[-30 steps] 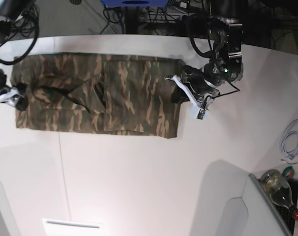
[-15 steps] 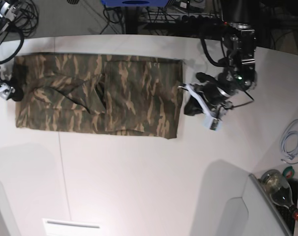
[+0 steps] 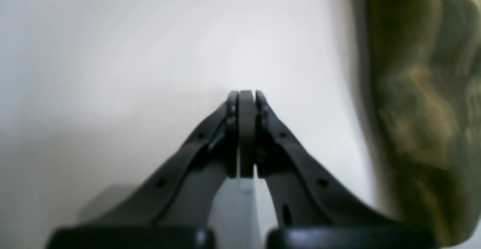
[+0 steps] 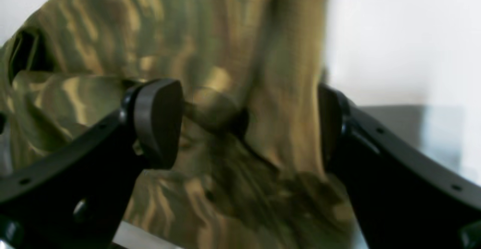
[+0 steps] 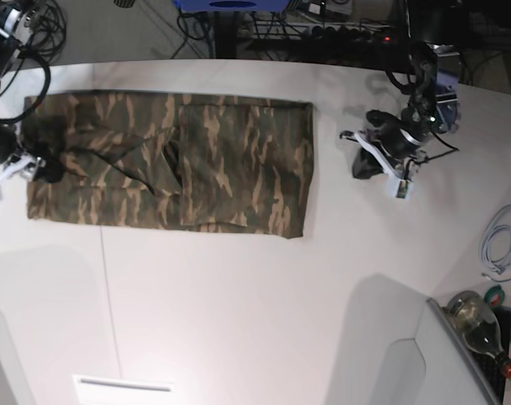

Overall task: Layout the t-shirt on the table in an organized manner, then fold the t-shirt properly
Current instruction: 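Move both grippers to opposite ends of the folded strip and grasp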

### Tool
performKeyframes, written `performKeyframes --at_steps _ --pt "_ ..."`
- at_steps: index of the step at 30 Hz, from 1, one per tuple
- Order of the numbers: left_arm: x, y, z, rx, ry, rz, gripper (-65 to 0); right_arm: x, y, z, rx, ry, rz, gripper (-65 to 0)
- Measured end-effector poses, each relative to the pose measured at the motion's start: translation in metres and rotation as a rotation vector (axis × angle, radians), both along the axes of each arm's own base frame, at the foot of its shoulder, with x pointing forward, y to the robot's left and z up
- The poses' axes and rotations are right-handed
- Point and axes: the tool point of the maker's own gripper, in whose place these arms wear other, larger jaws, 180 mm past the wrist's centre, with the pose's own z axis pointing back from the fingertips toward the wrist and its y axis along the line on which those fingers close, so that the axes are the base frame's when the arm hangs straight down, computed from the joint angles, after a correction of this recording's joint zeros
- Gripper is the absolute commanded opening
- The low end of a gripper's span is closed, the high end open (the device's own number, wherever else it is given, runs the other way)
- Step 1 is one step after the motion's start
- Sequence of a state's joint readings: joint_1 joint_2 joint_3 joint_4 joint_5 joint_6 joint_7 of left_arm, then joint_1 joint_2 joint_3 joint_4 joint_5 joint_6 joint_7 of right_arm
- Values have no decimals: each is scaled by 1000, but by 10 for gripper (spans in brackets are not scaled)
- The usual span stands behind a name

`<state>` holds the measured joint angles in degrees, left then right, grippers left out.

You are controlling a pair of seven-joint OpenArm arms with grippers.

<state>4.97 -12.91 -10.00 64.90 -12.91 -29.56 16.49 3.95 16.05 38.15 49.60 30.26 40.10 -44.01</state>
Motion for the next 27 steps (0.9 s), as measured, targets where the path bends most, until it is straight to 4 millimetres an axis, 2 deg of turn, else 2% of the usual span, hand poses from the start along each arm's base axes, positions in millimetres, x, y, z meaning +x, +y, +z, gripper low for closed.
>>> performKeyframes --at_steps 3,7,11,20,24,27 --pt "1 -7 -1 -10 -5 -18 -650 4 14 0 34 -27 6 -185" --pt "1 -24 -2 -28 -11 -47 -650 4 15 0 35 -23 12 -194" --pt "6 -42 -2 -50 -7 -82 -650 -1 16 -2 40 3 27 -279" --pt "12 -49 0 -53 -15 -81 -650 -10 16 -4 38 55 69 -291" --pt "15 -49 -1 -6 -21 -109 -650 -13 23 -3 -17 79 167 -291" --pt "15 -56 -2 5 -27 -121 -650 -14 26 -4 -12 74 168 -293"
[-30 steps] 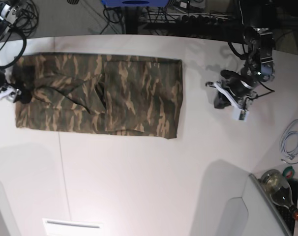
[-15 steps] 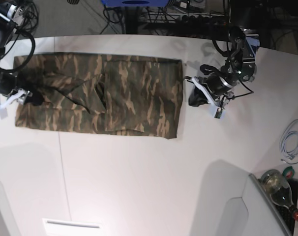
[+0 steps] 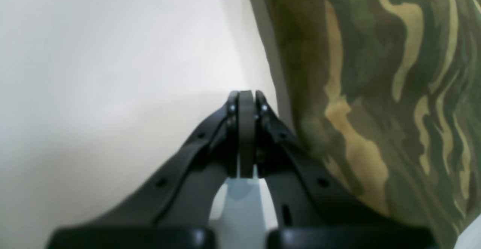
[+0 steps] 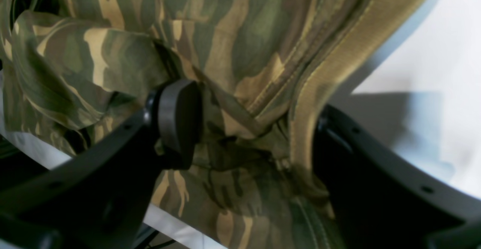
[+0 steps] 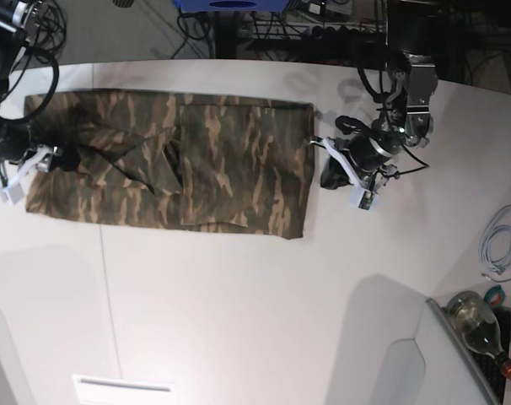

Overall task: Layout the t-shirt on the table in an organized manner, then fold the t-shirt properly
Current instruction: 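Move both grippers to opposite ends of the folded strip and grasp, then fold the strip's end with the right gripper toward the left gripper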

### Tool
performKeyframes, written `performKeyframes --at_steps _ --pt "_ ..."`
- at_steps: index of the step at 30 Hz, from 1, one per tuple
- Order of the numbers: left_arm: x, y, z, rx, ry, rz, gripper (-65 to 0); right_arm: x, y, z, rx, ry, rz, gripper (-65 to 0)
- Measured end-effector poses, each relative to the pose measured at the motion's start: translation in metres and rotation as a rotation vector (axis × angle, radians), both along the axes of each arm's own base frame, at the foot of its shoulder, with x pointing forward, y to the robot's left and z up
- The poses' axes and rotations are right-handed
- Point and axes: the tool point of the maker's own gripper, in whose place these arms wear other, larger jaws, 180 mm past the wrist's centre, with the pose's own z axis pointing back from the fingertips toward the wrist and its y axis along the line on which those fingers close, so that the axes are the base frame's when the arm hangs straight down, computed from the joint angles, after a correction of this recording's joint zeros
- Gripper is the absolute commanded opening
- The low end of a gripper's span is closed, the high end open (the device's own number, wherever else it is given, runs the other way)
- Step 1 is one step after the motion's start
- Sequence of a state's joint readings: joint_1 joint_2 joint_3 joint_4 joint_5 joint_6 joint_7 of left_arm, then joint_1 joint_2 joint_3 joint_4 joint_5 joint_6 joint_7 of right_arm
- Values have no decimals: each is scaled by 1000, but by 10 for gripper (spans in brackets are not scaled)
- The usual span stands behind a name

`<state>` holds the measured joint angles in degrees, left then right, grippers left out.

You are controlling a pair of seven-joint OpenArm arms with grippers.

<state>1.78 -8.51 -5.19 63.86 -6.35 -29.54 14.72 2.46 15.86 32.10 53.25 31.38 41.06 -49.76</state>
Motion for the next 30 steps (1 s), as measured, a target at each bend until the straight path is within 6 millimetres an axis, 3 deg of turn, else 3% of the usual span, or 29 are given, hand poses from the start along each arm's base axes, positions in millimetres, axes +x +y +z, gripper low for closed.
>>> performKeyframes --at_steps 3,5,9,11,16,19,23,30 --pt "0 -6 -1 -5 1 -5 -650 -1 0 0 1 5 4 -297" --pt "-1 -8 -1 -8 2 -13 -650 -1 0 0 1 5 4 -341" --pt "0 -6 0 -4 0 -11 -650 -6 3 -5 1 31 16 -578" --pt "1 -6 0 -2 -1 -13 -650 -6 5 -5 1 39 25 -650" --pt "1 -7 0 -2 -2 -15 -650 -9 6 1 -55 105 103 -642" --pt "0 -17 0 -12 -1 -32 -650 -9 13 18 -122 115 170 -642" --pt "-3 -40 -1 -25 2 -88 -650 3 37 51 -180 47 245 -642" --pt "-8 -79 -1 -67 12 -145 -650 5 82 87 -208 -16 299 -642"
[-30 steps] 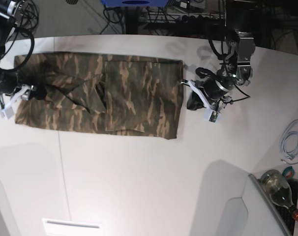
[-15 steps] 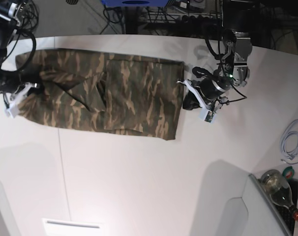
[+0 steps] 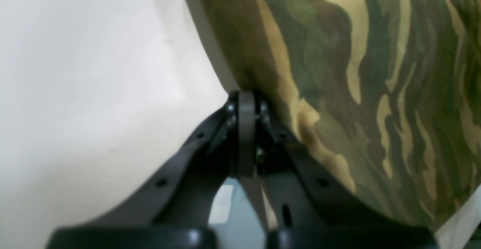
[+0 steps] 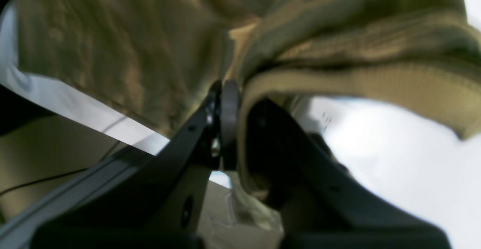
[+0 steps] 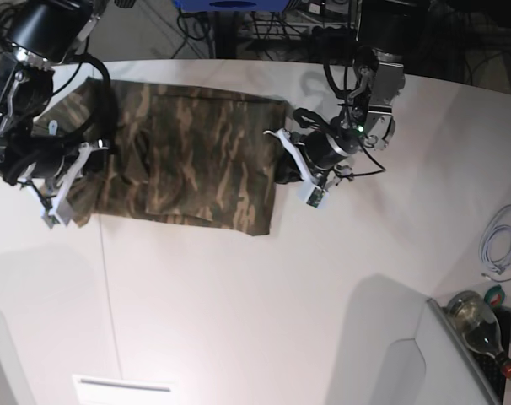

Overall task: Layout the t-shirt on the table in an organized manner, then fold the t-shirt properly
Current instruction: 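Fold the strip's end with the right gripper toward the left gripper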

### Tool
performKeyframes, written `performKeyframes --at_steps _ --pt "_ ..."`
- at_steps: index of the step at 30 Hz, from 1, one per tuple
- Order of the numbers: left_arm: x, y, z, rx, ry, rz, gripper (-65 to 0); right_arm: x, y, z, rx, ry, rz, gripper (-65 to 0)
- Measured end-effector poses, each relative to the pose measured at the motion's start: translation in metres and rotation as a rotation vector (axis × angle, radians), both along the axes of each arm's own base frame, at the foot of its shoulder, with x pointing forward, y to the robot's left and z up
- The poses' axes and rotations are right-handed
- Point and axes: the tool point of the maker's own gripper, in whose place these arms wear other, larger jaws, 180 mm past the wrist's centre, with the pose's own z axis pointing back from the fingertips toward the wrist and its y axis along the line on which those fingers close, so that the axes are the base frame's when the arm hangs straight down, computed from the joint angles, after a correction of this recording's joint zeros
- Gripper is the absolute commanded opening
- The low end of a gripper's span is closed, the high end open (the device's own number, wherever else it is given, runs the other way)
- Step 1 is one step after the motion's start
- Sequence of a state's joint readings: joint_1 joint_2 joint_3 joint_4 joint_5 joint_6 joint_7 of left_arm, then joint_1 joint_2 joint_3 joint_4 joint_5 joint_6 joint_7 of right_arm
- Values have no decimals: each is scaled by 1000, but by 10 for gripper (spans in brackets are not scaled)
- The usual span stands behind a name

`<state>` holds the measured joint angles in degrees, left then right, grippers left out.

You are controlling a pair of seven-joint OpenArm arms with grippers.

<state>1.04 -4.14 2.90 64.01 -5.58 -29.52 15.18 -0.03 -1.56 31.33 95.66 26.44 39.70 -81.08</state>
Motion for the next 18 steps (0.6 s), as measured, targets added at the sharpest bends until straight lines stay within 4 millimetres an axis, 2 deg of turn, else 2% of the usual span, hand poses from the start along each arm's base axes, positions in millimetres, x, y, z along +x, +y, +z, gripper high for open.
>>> performKeyframes --at_steps 3,8,14,18 --pt "0 -7 1 -4 1 -10 -650 11 20 15 2 -61 49 -642" --pt "-2 -19 1 -18 7 -16 -650 14 63 16 62 -70 130 -642" --pt "-8 -37 0 -22 10 -68 -650 13 66 15 65 -67 129 -642" --pt "-8 -40 1 -27 11 -67 -650 8 70 12 66 -54 148 -642"
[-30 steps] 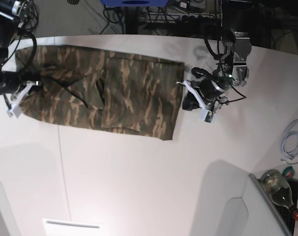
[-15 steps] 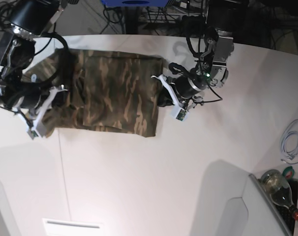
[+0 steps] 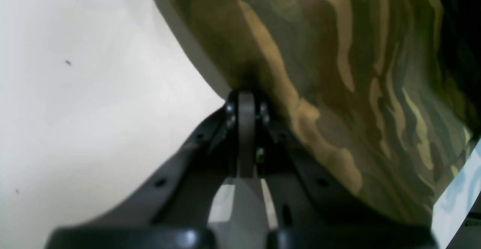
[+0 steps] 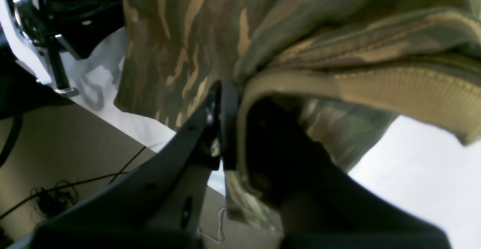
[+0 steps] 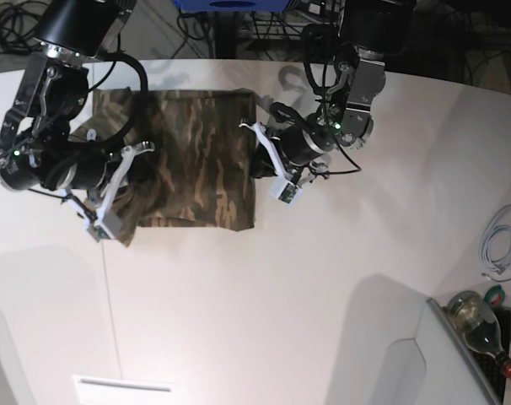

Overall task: Layout the t-shirt on the table in an organized manner, then fold the t-shirt properly
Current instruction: 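Fold the strip's end with the right gripper toward the left gripper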

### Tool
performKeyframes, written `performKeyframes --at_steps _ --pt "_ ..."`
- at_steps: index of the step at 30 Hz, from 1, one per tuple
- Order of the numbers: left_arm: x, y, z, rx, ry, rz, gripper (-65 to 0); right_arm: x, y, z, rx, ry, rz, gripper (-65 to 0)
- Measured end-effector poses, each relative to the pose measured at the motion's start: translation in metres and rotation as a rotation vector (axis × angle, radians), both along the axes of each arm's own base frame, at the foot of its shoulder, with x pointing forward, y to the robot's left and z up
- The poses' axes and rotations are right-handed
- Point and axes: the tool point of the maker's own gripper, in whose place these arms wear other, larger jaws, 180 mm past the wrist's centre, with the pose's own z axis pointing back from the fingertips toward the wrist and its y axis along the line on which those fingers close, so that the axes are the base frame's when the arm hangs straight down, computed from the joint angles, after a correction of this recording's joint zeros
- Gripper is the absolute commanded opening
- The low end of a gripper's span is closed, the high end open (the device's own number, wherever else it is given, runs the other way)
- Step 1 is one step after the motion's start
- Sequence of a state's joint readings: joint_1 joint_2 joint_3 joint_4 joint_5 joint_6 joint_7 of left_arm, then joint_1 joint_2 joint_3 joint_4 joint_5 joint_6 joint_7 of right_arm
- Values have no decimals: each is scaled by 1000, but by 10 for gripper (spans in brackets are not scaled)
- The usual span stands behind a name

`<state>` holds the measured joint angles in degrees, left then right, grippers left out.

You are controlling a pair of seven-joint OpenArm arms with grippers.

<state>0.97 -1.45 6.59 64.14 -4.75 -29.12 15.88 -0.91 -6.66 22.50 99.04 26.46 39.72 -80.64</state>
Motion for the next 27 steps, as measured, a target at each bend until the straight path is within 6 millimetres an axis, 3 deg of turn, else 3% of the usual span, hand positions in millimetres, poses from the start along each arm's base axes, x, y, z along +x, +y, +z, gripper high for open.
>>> performKeyframes --at_steps 6,10,18,27 --pt "1 1 0 0 0 4 -650 -1 29 -19 91 23 28 -642" --pt "1 2 0 0 1 7 -650 -9 30 -29 97 64 28 -642" --pt "1 2 0 1 1 6 -650 -5 38 -26 118 61 18 -642" --pt "1 3 0 1 2 9 -650 -7 45 -37 158 84 1 -635"
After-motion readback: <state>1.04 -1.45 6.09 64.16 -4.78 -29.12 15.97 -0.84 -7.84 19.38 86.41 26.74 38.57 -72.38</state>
